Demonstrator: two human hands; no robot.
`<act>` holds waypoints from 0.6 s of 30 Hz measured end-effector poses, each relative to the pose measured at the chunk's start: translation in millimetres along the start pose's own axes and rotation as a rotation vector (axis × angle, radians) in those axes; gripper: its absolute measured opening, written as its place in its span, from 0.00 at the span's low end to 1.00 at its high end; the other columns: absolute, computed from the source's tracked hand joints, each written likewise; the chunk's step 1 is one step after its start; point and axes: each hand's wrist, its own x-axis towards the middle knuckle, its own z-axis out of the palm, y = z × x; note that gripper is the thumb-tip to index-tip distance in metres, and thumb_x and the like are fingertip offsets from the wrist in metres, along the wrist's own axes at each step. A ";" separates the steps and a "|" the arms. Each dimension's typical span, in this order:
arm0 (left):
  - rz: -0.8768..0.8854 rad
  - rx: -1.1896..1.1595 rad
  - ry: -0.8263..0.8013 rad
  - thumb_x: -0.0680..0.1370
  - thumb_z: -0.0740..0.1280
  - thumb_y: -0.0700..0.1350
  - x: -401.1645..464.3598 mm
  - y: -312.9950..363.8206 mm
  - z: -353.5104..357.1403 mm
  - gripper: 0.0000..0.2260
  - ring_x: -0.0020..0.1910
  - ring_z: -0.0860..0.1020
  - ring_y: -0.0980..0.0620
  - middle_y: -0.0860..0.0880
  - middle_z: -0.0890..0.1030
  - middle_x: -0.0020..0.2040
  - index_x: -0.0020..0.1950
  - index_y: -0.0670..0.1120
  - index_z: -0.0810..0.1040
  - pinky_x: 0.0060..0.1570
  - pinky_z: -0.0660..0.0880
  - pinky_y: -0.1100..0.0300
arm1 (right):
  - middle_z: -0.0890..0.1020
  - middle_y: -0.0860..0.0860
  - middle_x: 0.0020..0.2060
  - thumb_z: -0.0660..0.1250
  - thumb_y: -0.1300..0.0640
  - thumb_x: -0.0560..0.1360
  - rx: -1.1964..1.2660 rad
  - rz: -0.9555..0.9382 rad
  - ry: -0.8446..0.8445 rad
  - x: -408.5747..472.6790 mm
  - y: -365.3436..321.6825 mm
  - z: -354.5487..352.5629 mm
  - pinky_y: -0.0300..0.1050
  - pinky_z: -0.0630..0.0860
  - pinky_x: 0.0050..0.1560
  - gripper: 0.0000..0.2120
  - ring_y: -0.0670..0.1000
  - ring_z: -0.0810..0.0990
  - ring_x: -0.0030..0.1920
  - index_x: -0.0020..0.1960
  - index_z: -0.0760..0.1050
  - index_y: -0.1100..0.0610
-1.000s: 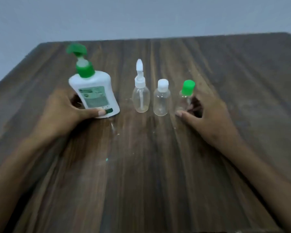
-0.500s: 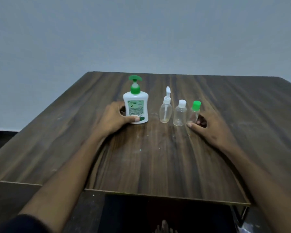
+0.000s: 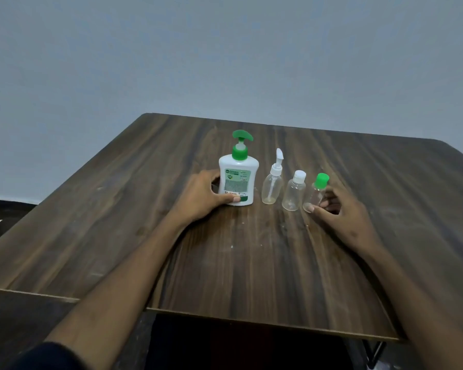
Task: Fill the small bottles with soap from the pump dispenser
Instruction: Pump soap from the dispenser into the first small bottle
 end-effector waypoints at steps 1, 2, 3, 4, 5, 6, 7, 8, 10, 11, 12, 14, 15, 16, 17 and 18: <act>0.003 0.006 0.000 0.71 0.83 0.51 0.6 -0.4 0.5 0.20 0.50 0.85 0.62 0.59 0.87 0.55 0.61 0.53 0.86 0.54 0.81 0.58 | 0.81 0.46 0.46 0.79 0.47 0.73 0.004 0.003 0.005 0.9 0.5 -0.1 0.51 0.81 0.54 0.18 0.47 0.82 0.46 0.61 0.79 0.41; 0.002 0.015 0.000 0.71 0.83 0.51 1.1 -1.0 1.1 0.20 0.50 0.85 0.62 0.59 0.87 0.55 0.61 0.53 0.86 0.54 0.81 0.58 | 0.81 0.46 0.46 0.79 0.47 0.73 0.007 0.005 0.006 1.7 1.2 -0.1 0.52 0.82 0.54 0.18 0.47 0.82 0.47 0.61 0.79 0.42; 0.003 0.024 0.004 0.71 0.83 0.52 1.6 -2.0 1.0 0.20 0.50 0.84 0.62 0.59 0.87 0.55 0.62 0.54 0.86 0.54 0.82 0.58 | 0.82 0.46 0.47 0.79 0.47 0.74 -0.004 0.004 0.004 2.5 1.6 0.1 0.53 0.82 0.54 0.18 0.47 0.82 0.47 0.61 0.79 0.42; 0.003 0.034 0.005 0.71 0.83 0.52 2.2 -3.0 0.7 0.21 0.50 0.84 0.63 0.59 0.87 0.55 0.62 0.54 0.85 0.54 0.82 0.58 | 0.82 0.45 0.47 0.78 0.46 0.74 -0.022 -0.001 0.001 2.9 1.8 0.6 0.53 0.81 0.54 0.18 0.46 0.82 0.47 0.61 0.78 0.42; 0.004 0.038 0.002 0.71 0.82 0.53 2.5 -3.4 0.4 0.21 0.50 0.84 0.64 0.59 0.87 0.56 0.63 0.54 0.85 0.54 0.82 0.58 | 0.81 0.45 0.47 0.78 0.45 0.74 -0.049 -0.003 -0.003 3.1 1.4 0.6 0.52 0.81 0.54 0.18 0.45 0.82 0.47 0.61 0.78 0.43; 0.006 0.042 -0.004 0.71 0.82 0.53 2.7 -2.8 0.0 0.22 0.50 0.84 0.65 0.59 0.87 0.56 0.63 0.54 0.85 0.54 0.81 0.59 | 0.81 0.44 0.46 0.77 0.45 0.74 -0.067 -0.002 -0.007 3.8 1.6 1.1 0.52 0.81 0.53 0.17 0.44 0.82 0.47 0.60 0.77 0.43; 0.010 0.044 -0.009 0.71 0.82 0.53 2.7 -2.4 -0.5 0.22 0.51 0.83 0.66 0.59 0.87 0.57 0.64 0.54 0.85 0.54 0.81 0.61 | 0.81 0.44 0.46 0.76 0.44 0.74 -0.084 0.002 -0.012 4.2 -0.1 0.8 0.52 0.81 0.52 0.16 0.44 0.82 0.47 0.59 0.77 0.44; 0.014 0.050 -0.017 0.71 0.83 0.53 2.3 -1.6 -1.0 0.23 0.51 0.82 0.67 0.59 0.86 0.57 0.64 0.54 0.84 0.54 0.80 0.63 | 0.81 0.45 0.45 0.76 0.45 0.75 -0.096 0.002 -0.015 5.0 -1.8 0.6 0.53 0.81 0.51 0.15 0.44 0.81 0.46 0.57 0.77 0.46; 0.017 0.051 -0.018 0.70 0.83 0.52 0.3 0.8 -4.5 0.24 0.52 0.81 0.70 0.60 0.86 0.57 0.65 0.53 0.83 0.54 0.78 0.69 | 0.80 0.45 0.44 0.76 0.45 0.75 -0.115 0.009 -0.009 5.4 -5.4 -0.3 0.55 0.81 0.50 0.14 0.45 0.82 0.45 0.56 0.77 0.48; 0.009 0.050 0.000 0.70 0.83 0.51 -1.6 3.2 -8.8 0.25 0.53 0.80 0.71 0.61 0.85 0.56 0.65 0.53 0.83 0.55 0.77 0.70 | 0.80 0.45 0.44 0.76 0.46 0.75 -0.110 0.025 0.001 3.2 -7.9 -1.7 0.55 0.81 0.50 0.14 0.46 0.82 0.45 0.57 0.78 0.48; -0.001 0.057 0.033 0.69 0.84 0.52 -4.3 5.9 -15.1 0.26 0.54 0.80 0.71 0.61 0.85 0.57 0.66 0.52 0.82 0.57 0.76 0.70 | 0.80 0.45 0.44 0.76 0.47 0.75 -0.092 0.034 0.013 -1.1 -10.5 -4.0 0.55 0.81 0.50 0.14 0.46 0.82 0.45 0.58 0.78 0.46; -0.008 0.106 0.161 0.69 0.83 0.53 -13.6 14.0 -30.7 0.29 0.59 0.80 0.66 0.60 0.83 0.61 0.68 0.53 0.79 0.64 0.76 0.62 | 0.80 0.45 0.45 0.77 0.49 0.75 -0.071 0.042 0.038 -16.1 -18.3 -10.2 0.54 0.82 0.50 0.16 0.46 0.83 0.45 0.60 0.77 0.41; 0.007 0.121 0.255 0.70 0.83 0.54 -21.9 20.7 -38.1 0.29 0.60 0.79 0.64 0.59 0.83 0.62 0.69 0.53 0.78 0.66 0.76 0.56 | 0.80 0.45 0.45 0.77 0.49 0.75 -0.070 0.043 0.047 -25.6 -24.9 -12.6 0.54 0.82 0.49 0.16 0.46 0.83 0.44 0.60 0.77 0.40; 0.041 0.109 0.344 0.71 0.82 0.54 -32.6 31.0 -41.9 0.28 0.60 0.80 0.62 0.59 0.83 0.61 0.68 0.53 0.78 0.66 0.76 0.52 | 0.81 0.44 0.45 0.77 0.48 0.75 -0.074 0.037 0.049 -34.8 -31.2 -12.9 0.52 0.82 0.48 0.15 0.46 0.83 0.44 0.59 0.78 0.42; 0.085 0.068 0.390 0.72 0.81 0.54 -44.8 44.2 -41.0 0.25 0.59 0.81 0.61 0.59 0.84 0.59 0.67 0.52 0.79 0.63 0.76 0.52 | 0.81 0.44 0.45 0.78 0.48 0.74 -0.090 0.023 0.043 -43.3 -40.3 -11.0 0.49 0.81 0.48 0.14 0.45 0.82 0.44 0.57 0.79 0.45; 0.122 0.022 0.374 0.73 0.80 0.54 -58.1 59.1 -35.8 0.23 0.58 0.82 0.60 0.59 0.85 0.57 0.65 0.52 0.79 0.61 0.77 0.54 | 0.81 0.44 0.45 0.78 0.49 0.74 -0.106 -0.003 0.037 -50.6 -48.7 -5.8 0.45 0.80 0.48 0.13 0.45 0.82 0.45 0.55 0.79 0.48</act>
